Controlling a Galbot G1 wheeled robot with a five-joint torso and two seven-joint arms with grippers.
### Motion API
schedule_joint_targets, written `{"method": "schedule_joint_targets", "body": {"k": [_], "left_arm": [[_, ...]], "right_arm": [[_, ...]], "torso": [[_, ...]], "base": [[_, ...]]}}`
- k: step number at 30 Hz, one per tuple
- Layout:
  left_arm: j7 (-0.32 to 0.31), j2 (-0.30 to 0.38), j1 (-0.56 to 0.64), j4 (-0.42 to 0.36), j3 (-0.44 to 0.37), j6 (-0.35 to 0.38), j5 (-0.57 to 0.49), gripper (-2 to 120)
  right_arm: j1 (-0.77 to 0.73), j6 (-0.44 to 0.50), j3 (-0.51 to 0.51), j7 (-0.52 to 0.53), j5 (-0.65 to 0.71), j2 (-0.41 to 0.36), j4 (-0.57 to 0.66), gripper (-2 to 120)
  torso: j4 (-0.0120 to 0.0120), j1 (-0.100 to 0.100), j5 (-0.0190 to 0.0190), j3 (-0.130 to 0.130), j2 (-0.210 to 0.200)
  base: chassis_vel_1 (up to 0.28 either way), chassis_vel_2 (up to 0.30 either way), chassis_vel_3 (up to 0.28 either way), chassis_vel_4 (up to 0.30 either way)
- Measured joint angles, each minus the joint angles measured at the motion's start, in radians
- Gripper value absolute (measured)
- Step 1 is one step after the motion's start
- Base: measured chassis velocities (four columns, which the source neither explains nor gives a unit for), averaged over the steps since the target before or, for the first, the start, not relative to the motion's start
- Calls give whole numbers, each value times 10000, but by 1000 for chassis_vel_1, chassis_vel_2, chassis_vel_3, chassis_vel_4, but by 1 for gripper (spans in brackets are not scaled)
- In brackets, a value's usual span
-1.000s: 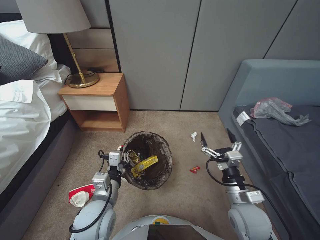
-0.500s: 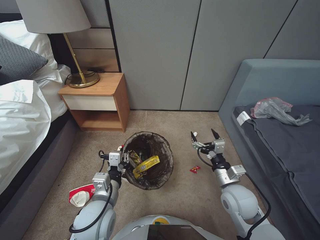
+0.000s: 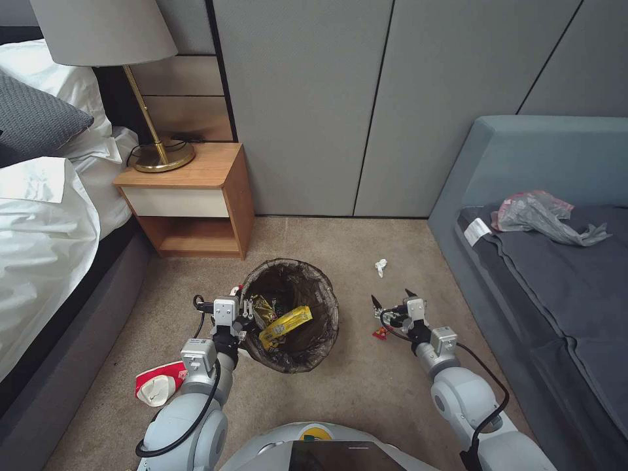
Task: Pick up the trash bin, then pick up the garbage from the floor and place it into the trash bin.
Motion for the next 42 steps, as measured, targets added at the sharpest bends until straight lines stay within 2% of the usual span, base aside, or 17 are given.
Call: {"method": "schedule_joint_targets", "body": {"k": [15,28,42], "left_arm": [[0,0,0,1,2,0,0,7],[0,0,-1,1,2,-1,0,7],[0,0,0,1,2,-1,0,7]], "right_arm": [[-63,-49,-333,-24,84,72,-752,100],[-293,-59,-541,-99,2,481,-1728,100],[160,-136,-338,-96,336,838,-2588,100]], "torso": [[0,0,-1,0,0],[-1,0,-1,0,0],[-1,0,0,0,0]], "base": [[0,0,0,0],[0,0,0,0],[0,0,0,0]]}}
